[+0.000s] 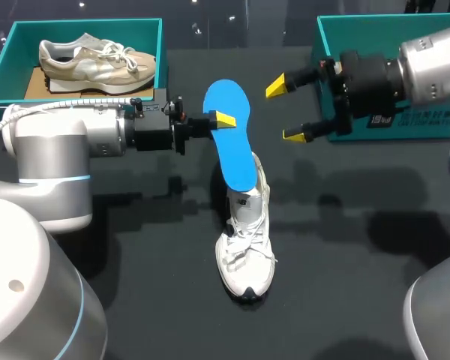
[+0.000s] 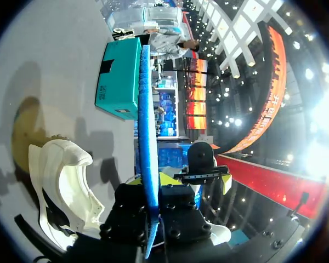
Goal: Take the shoe out of the shoebox, open the shoe tongue, remove and reinsert the insole, then place the shoe into the shoebox
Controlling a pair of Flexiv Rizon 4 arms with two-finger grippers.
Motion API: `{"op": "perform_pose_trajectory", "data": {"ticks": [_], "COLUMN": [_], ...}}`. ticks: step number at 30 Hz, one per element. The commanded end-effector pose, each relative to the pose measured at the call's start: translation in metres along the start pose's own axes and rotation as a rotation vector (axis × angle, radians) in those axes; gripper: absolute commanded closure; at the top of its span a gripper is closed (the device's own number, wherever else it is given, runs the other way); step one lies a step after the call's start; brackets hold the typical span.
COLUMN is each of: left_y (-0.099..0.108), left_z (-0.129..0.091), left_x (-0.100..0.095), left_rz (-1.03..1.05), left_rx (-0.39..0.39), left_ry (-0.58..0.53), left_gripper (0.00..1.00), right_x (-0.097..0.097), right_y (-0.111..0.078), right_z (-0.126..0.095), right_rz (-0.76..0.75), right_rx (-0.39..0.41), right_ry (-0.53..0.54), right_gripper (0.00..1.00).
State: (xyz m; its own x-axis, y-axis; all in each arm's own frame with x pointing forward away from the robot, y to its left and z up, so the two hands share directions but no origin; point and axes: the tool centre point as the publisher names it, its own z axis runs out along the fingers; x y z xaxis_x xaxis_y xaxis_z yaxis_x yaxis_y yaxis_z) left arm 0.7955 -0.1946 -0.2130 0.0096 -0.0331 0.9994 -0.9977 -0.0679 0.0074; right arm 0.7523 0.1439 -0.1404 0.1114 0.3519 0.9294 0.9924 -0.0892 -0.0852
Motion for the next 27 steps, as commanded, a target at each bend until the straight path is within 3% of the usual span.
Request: {"op": "perform_pose_trajectory", "data": {"ticks": [1,11,27], "left_y": [0.001,0.0,-0.009], "left_z": [-0.001,-0.01,-0.01], "left_x": [-0.001,0.007,0.045], "left_rz": [0.03,0.299,0.908], "left_rx": [0.006,0.052,0.163], "left_ry": [0.011,0.057,0.155], "left_gripper": [1.0,1.0,1.0], "right_x": [-0.005,-0.013,-0.019], "right_y": [-0.002,-0.002,0.003], "right_z": [0.004,0.006,0.003], "right_rz": [0.001,0.005,-0.04], "right_rx": [-0.003,0.004,-0.012], "right_ry": [0.066,0.101,0.175], "right_gripper": [0.0,0.0,0.0]}}
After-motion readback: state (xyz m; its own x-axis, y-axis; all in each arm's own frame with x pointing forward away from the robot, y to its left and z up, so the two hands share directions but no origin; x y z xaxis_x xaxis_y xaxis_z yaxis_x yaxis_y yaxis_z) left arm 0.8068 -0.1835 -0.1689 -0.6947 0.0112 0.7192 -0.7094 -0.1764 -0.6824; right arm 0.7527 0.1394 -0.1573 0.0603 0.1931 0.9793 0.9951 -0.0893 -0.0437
